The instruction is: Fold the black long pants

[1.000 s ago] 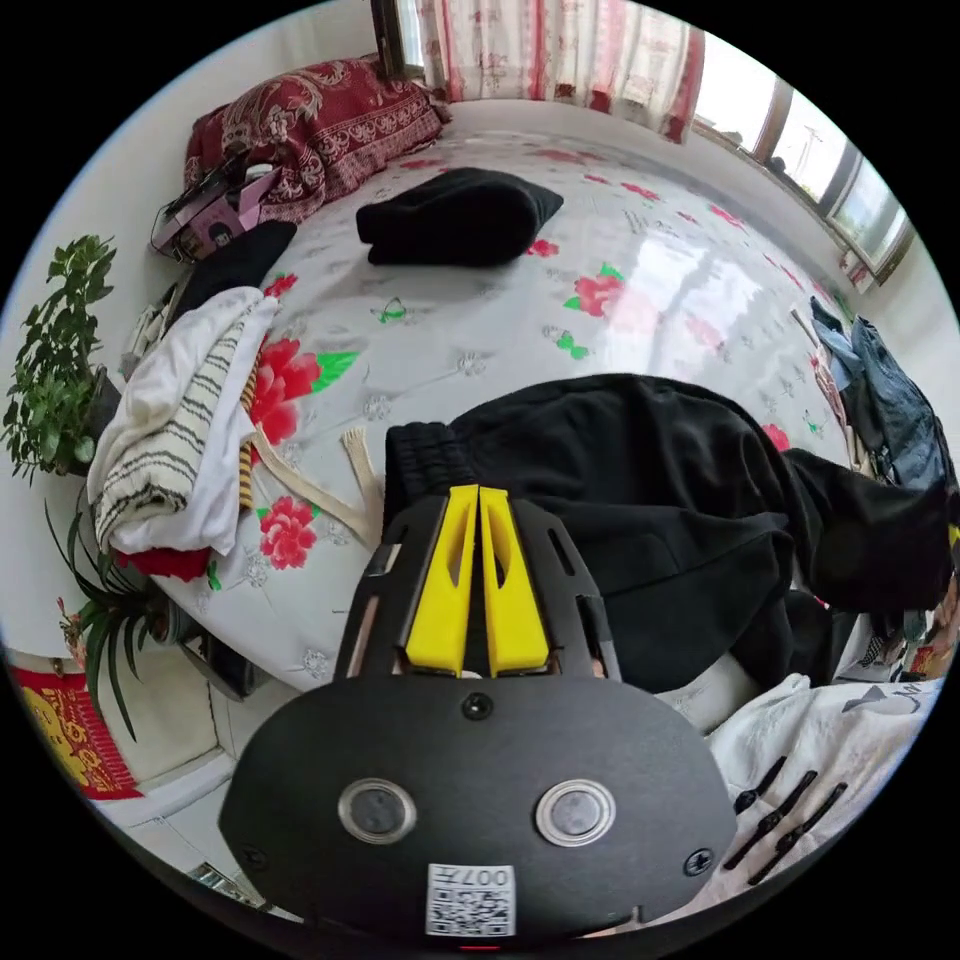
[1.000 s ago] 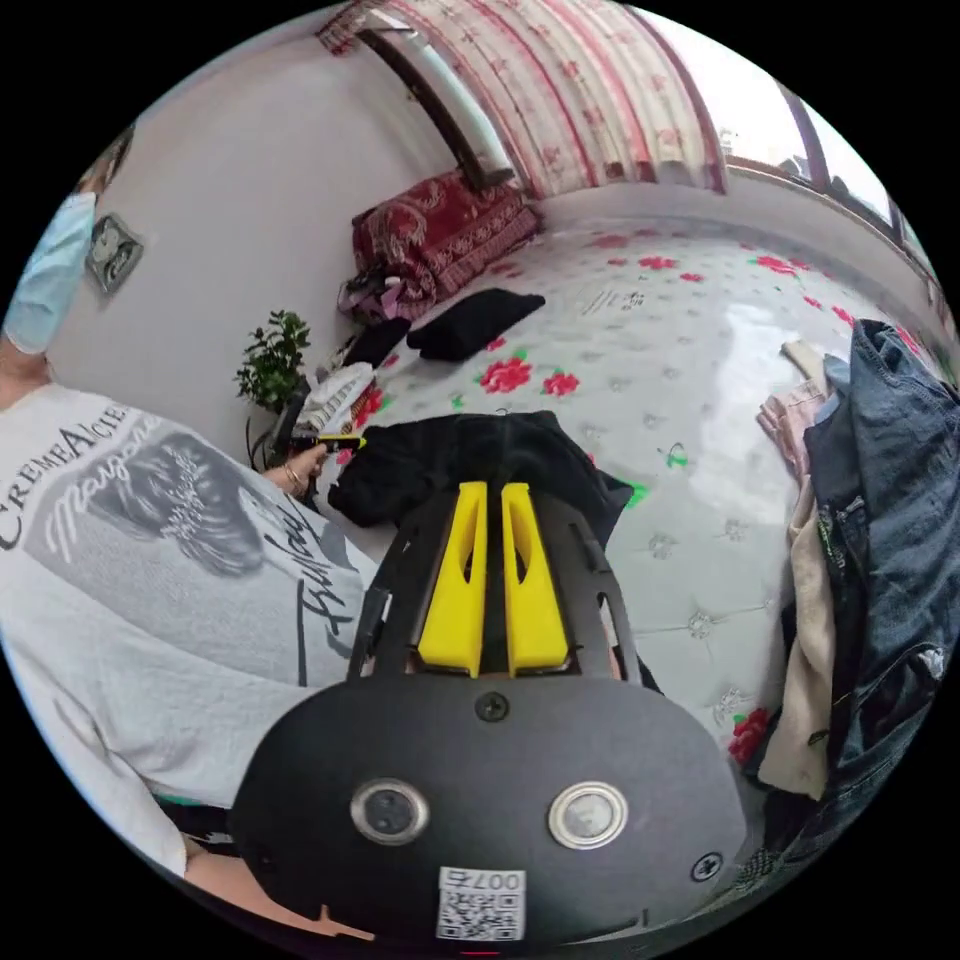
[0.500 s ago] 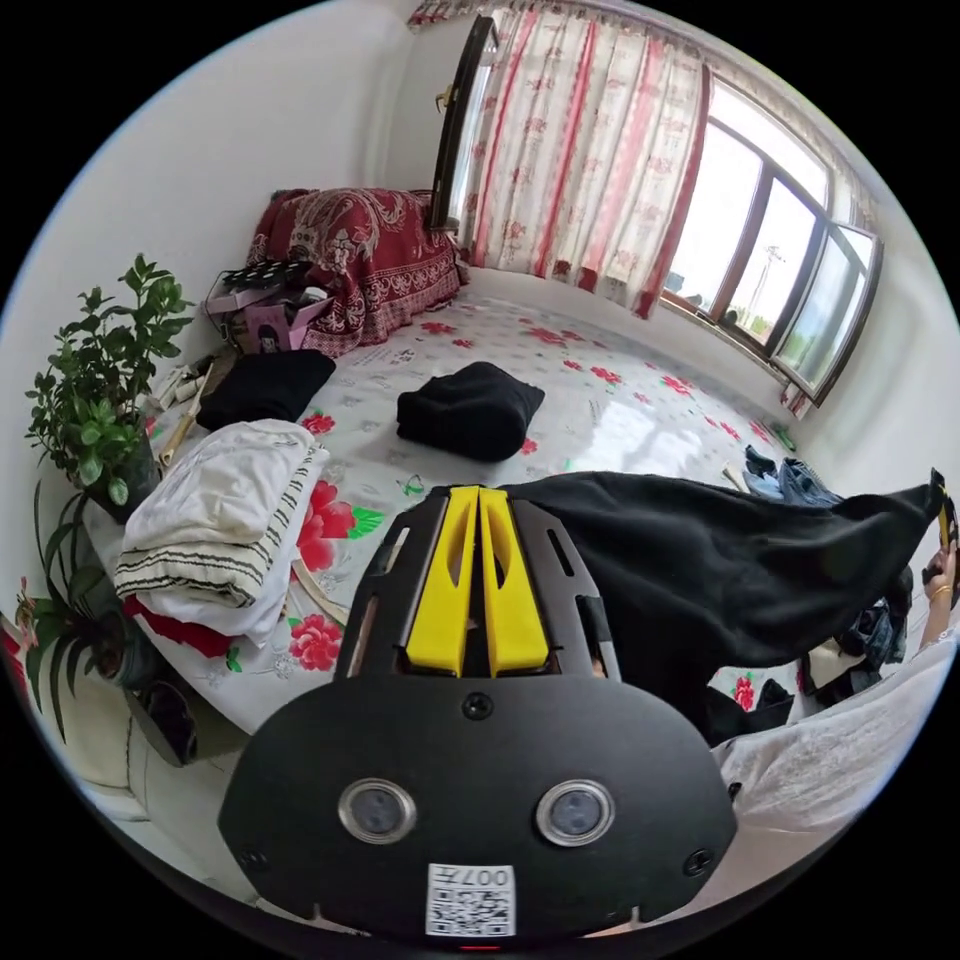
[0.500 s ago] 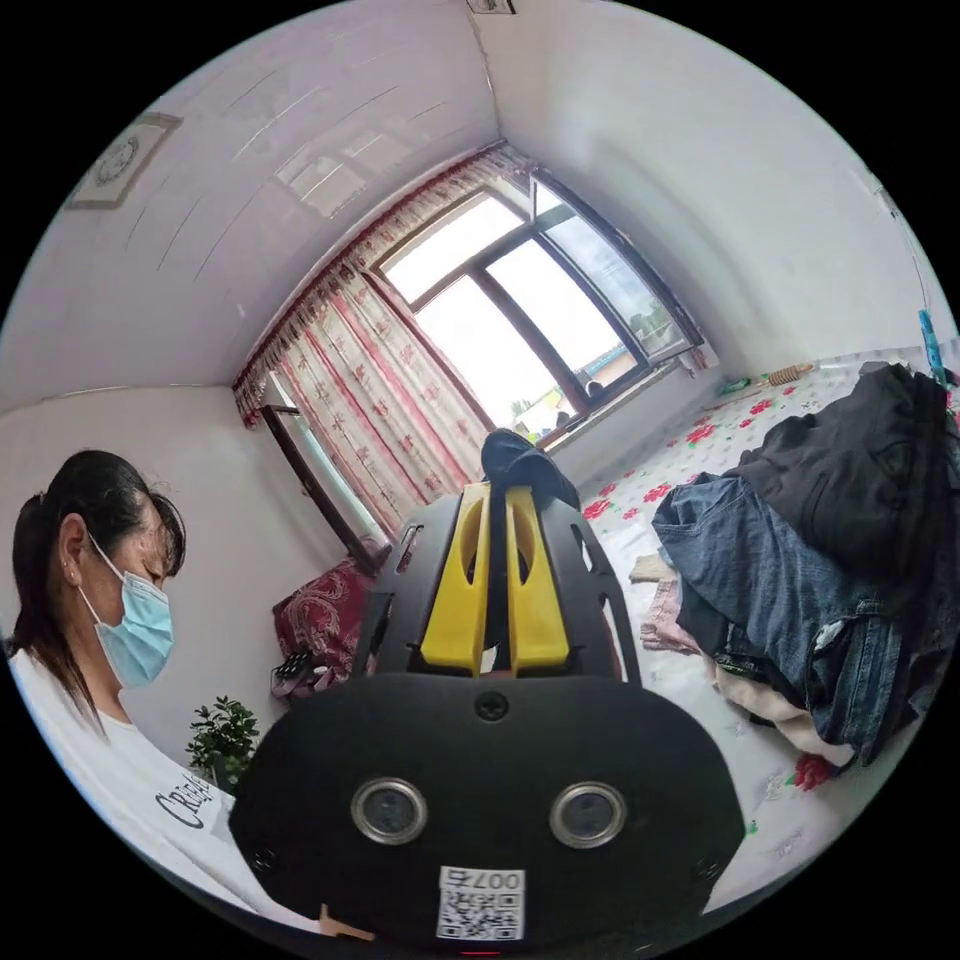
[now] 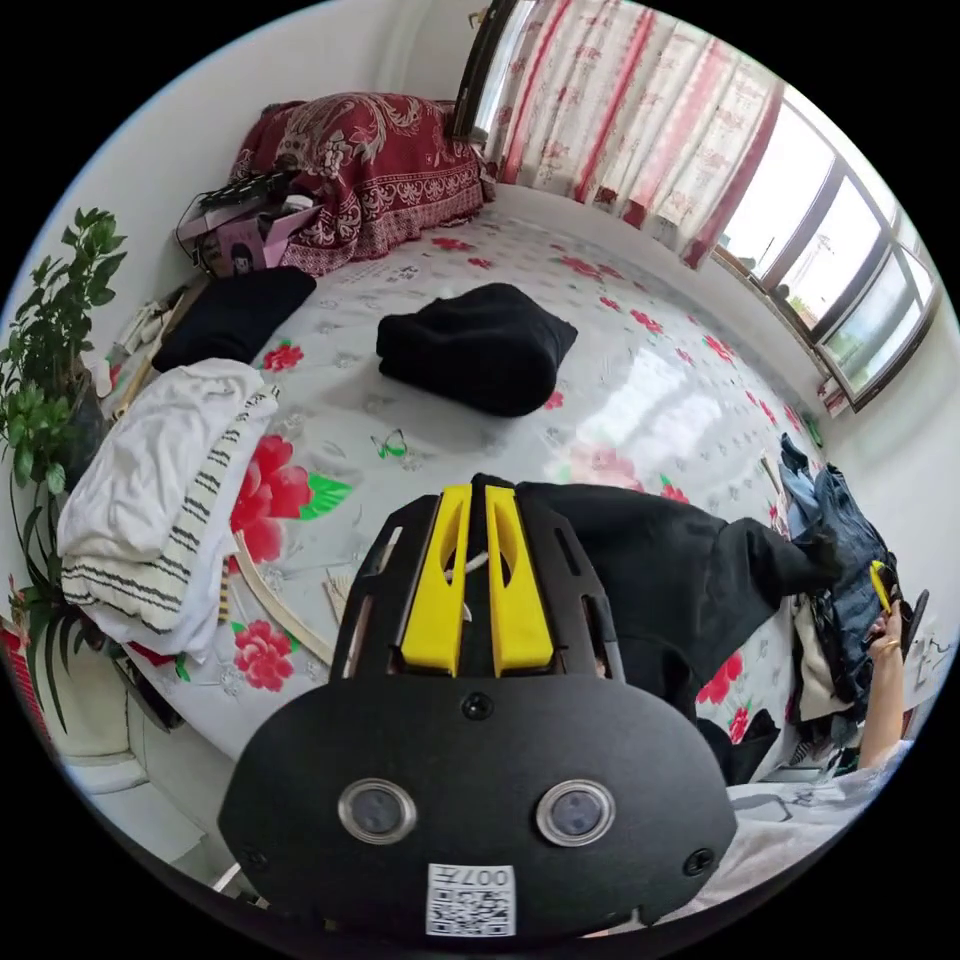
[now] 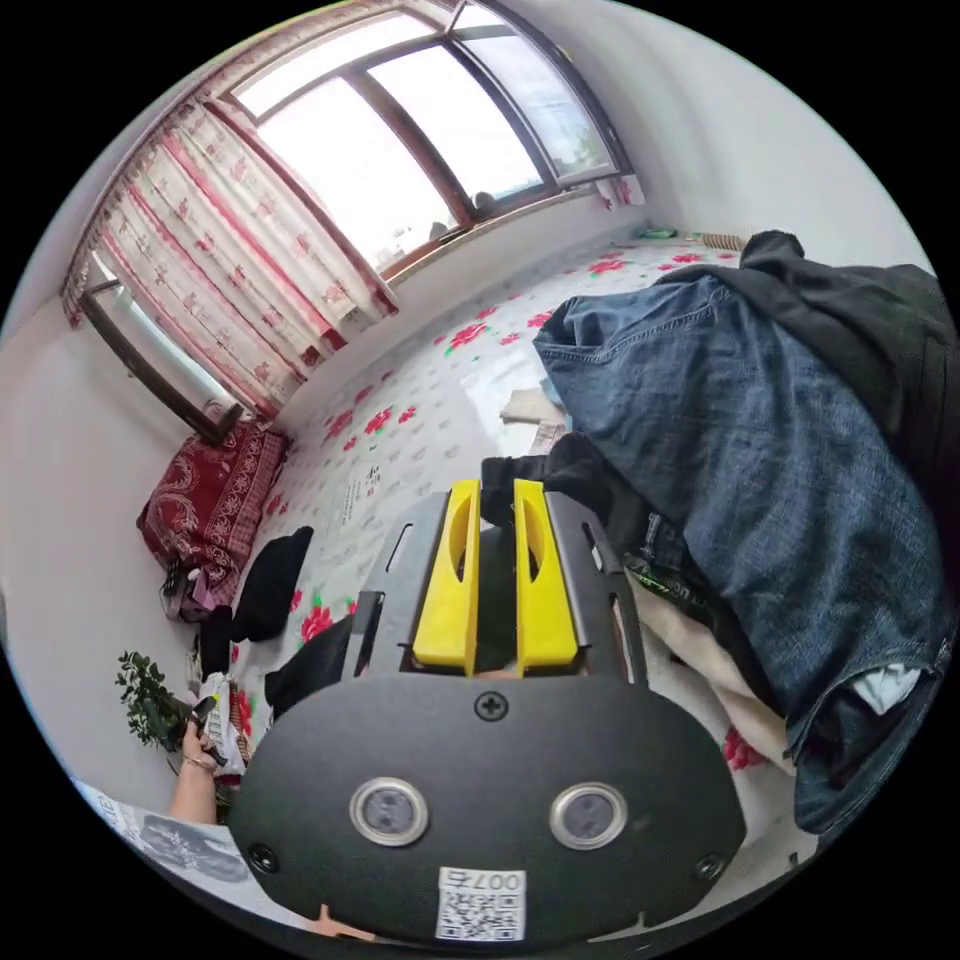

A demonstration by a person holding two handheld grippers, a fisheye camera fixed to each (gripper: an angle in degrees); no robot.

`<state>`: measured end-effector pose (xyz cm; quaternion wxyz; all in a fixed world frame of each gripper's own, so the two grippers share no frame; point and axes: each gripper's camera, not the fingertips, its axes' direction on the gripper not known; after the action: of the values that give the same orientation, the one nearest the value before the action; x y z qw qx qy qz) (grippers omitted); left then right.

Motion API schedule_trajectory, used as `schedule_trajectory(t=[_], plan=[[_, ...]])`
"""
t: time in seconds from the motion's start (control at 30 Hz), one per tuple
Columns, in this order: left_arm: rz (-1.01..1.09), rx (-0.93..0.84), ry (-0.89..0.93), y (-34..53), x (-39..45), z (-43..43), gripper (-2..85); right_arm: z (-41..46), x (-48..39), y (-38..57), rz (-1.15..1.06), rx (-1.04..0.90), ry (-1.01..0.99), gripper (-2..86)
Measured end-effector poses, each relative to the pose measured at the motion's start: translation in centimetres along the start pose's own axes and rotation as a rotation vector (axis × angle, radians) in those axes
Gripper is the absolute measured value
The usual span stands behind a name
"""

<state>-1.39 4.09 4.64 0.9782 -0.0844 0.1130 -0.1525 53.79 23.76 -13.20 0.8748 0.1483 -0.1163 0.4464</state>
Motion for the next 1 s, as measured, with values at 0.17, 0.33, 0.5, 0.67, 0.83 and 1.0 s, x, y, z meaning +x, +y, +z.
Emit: schedule_trajectory(t=[0.17,0.33,0.5,0.67,0.83,1.0], plan=[[-0.048,-0.149,-0.023,7.6,-2.1,0.8,7.7,3.6,-1.3,13.6,-0.250,-0.376,-0.006,5.8],[-0.184,-0.194,0.024,11.0,-5.8,0.1,11.6,2.7,-4.7,26.1,-0.519,-0.667,0.010,7.6],[-0.084,-0.235,0.069,8.2,-5.1,3.0,14.1,4.9,-6.6,32.0,-0.610,-0.792,-0.037,7.1],[0.104,-0.370,0.019,4.7,-2.5,4.4,5.6,7.6,-8.2,32.3,-0.632,-0.869,0.020,2.2],[0.084,-0.243,0.131,1.6,-1.8,0.3,5.2,1.6,-9.9,22.0,-0.537,-0.380,0.021,2.6],[0.022,-0.291,0.102,2.0,-3.2,1.1,5.2,-2.9,-7.5,19.1,-0.443,-0.155,0.079,7.1]])
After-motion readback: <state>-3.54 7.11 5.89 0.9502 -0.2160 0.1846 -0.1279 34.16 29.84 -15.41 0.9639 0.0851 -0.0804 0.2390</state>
